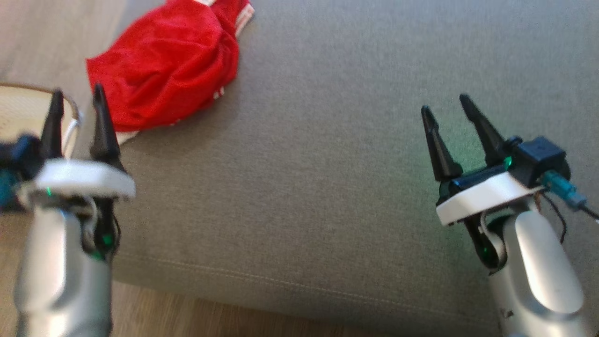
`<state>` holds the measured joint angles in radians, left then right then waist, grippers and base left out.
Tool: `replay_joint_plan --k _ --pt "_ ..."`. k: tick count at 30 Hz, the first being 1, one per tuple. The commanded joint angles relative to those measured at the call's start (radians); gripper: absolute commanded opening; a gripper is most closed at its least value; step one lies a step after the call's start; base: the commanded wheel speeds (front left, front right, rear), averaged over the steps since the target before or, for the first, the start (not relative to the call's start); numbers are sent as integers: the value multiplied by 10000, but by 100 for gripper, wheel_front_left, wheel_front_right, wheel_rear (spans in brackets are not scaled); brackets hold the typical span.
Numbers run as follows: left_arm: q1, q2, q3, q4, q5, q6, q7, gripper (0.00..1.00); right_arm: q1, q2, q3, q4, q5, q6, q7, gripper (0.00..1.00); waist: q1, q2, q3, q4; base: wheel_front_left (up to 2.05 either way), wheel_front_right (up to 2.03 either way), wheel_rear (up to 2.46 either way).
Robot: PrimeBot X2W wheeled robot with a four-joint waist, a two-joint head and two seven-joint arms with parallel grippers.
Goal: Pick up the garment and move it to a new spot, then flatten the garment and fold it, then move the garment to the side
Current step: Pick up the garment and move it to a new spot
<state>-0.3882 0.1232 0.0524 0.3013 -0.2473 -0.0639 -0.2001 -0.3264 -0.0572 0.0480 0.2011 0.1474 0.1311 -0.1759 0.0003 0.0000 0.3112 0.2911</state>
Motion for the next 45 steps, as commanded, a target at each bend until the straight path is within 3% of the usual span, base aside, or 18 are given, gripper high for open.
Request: replay_joint_plan --k 1,9,16,17,18,24,30,39,45 --pt "-677 472 352 65 -148 -83 258 100 -265 70 246 -500 -113 -4 75 100 -3 0 700 -387 0 0 0" --pt "-3224 1204 -73 3242 -577 -470 2149 100 -490 70 335 -1480 -392 -4 529 100 -3 0 1605 -852 0 0 0" --pt "-4203 1580 -487 5104 -331 -496 2809 100 -463 70 321 -1681 -361 -4 588 100 -3 0 1795 -1096 0 0 0" --pt "-4309 1636 -585 5318 -264 -509 2796 60 -462 70 324 -1673 -346 -4 577 100 -3 0 1792 -1126 0 0 0" --pt "-4402 1673 -634 5479 -245 -523 2680 0 -461 70 327 -1654 -324 -4 558 100 -3 0 1773 -1153 0 0 0" --pt "-4798 1902 -571 5763 -130 -345 905 0 -405 70 312 -1369 -103 -4 366 100 -3 0 1361 -1237 0 0 0" --pt "-4947 1957 -479 4951 -257 -441 -420 0 -317 70 384 -821 378 -4 7 100 -3 0 429 -1352 0 0 0" --pt "-4455 1764 -252 1448 -652 -531 -606 0 -199 70 471 73 1226 -4 -565 100 -3 0 -924 -2052 0 0 0" --pt "-4013 1155 -725 -576 -1294 -571 599 0 -198 70 456 473 1668 -4 -780 100 -3 0 -1461 -2787 0 0 0"
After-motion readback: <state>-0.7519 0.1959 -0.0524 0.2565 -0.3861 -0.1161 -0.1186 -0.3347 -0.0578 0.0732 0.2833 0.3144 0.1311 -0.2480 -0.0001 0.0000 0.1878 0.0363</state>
